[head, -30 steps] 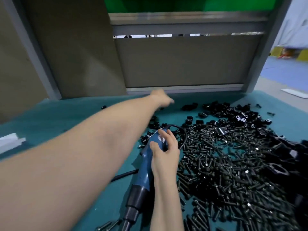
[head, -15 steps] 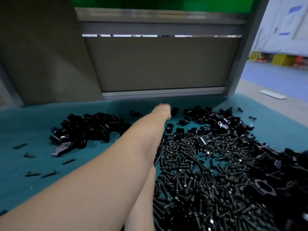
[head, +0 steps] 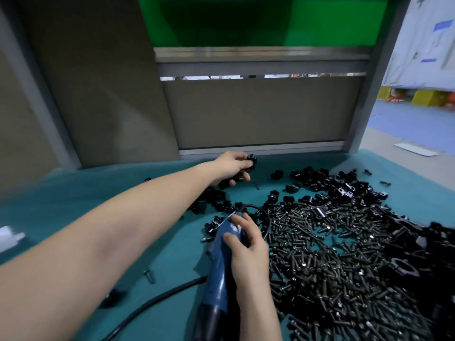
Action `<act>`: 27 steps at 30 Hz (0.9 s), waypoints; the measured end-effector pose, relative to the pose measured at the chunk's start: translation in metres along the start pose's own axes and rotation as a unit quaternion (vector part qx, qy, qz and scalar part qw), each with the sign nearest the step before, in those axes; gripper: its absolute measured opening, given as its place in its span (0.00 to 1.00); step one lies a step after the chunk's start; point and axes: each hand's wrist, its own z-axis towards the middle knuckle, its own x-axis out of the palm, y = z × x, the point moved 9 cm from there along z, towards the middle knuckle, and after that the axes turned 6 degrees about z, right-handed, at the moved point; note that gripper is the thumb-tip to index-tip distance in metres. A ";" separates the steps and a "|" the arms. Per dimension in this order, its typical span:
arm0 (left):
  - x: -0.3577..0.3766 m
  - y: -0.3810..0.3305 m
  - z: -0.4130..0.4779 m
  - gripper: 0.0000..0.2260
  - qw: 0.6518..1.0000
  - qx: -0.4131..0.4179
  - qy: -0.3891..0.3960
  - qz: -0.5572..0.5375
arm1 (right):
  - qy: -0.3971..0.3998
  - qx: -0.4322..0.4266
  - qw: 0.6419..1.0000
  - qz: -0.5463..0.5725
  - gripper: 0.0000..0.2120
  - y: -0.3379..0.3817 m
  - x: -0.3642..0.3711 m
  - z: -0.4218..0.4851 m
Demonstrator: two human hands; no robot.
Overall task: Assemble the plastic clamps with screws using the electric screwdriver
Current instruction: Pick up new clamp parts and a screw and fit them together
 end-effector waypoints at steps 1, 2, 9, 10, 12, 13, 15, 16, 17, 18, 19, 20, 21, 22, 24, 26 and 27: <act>-0.007 -0.003 -0.013 0.03 1.000 0.005 0.006 -0.002 | -0.006 -0.008 1.000 -0.011 0.17 0.005 0.000 -0.003; -0.013 -0.008 -0.029 0.02 1.000 0.008 0.013 -0.007 | -0.003 -0.008 1.000 -0.023 0.17 0.008 0.002 -0.005; -0.036 -0.049 -0.149 0.15 0.972 0.124 0.085 -0.180 | -0.011 0.011 1.000 -0.015 0.14 0.006 0.000 -0.012; -0.035 -0.054 -0.170 0.15 0.965 0.148 0.098 -0.194 | -0.012 0.010 1.000 -0.011 0.14 0.005 0.000 -0.012; -0.030 -0.060 -0.208 0.12 0.954 0.184 0.123 -0.200 | -0.015 0.001 1.000 -0.017 0.15 0.008 0.000 -0.013; -0.028 -0.062 -0.223 0.11 0.952 0.199 0.129 -0.195 | -0.014 -0.004 1.000 -0.019 0.16 0.009 0.002 -0.015; -0.027 -0.066 -0.245 0.10 0.951 0.219 0.125 -0.179 | -0.010 0.003 1.000 -0.013 0.16 0.007 0.003 -0.016; -0.028 -0.067 -0.252 0.10 0.952 0.226 0.119 -0.171 | -0.011 0.009 1.000 -0.008 0.16 0.005 0.003 -0.016; -0.029 -0.068 -0.256 0.11 0.952 0.231 0.111 -0.166 | -0.013 0.011 1.000 -0.003 0.16 0.005 0.002 -0.016; -0.031 -0.068 -0.259 0.12 0.953 0.236 0.101 -0.163 | -0.016 0.011 1.000 0.001 0.16 0.004 0.000 -0.017; -0.033 -0.068 -0.261 0.13 0.953 0.239 0.091 -0.161 | -0.017 0.011 1.000 0.001 0.16 0.005 0.000 -0.017; -0.036 -0.068 -0.263 0.13 0.954 0.242 0.081 -0.160 | -0.018 0.010 1.000 0.001 0.16 0.005 0.000 -0.018; -0.038 -0.067 -0.264 0.13 0.955 0.245 0.069 -0.155 | -0.021 0.007 1.000 0.002 0.16 0.007 -0.001 -0.019; -0.040 -0.067 -0.265 0.13 0.956 0.248 0.055 -0.147 | -0.026 0.001 1.000 0.004 0.16 0.010 -0.001 -0.020; -0.043 -0.065 -0.267 0.13 0.959 0.254 0.017 -0.128 | -0.036 -0.028 0.999 0.001 0.15 0.024 -0.004 -0.022; -0.042 -0.061 -0.265 0.11 0.961 0.249 -0.019 -0.116 | -0.049 -0.053 0.997 0.011 0.15 0.044 -0.009 -0.021; -0.039 -0.057 -0.261 0.11 0.966 0.234 -0.033 -0.106 | -0.062 -0.057 0.996 0.023 0.14 0.053 -0.013 -0.020</act>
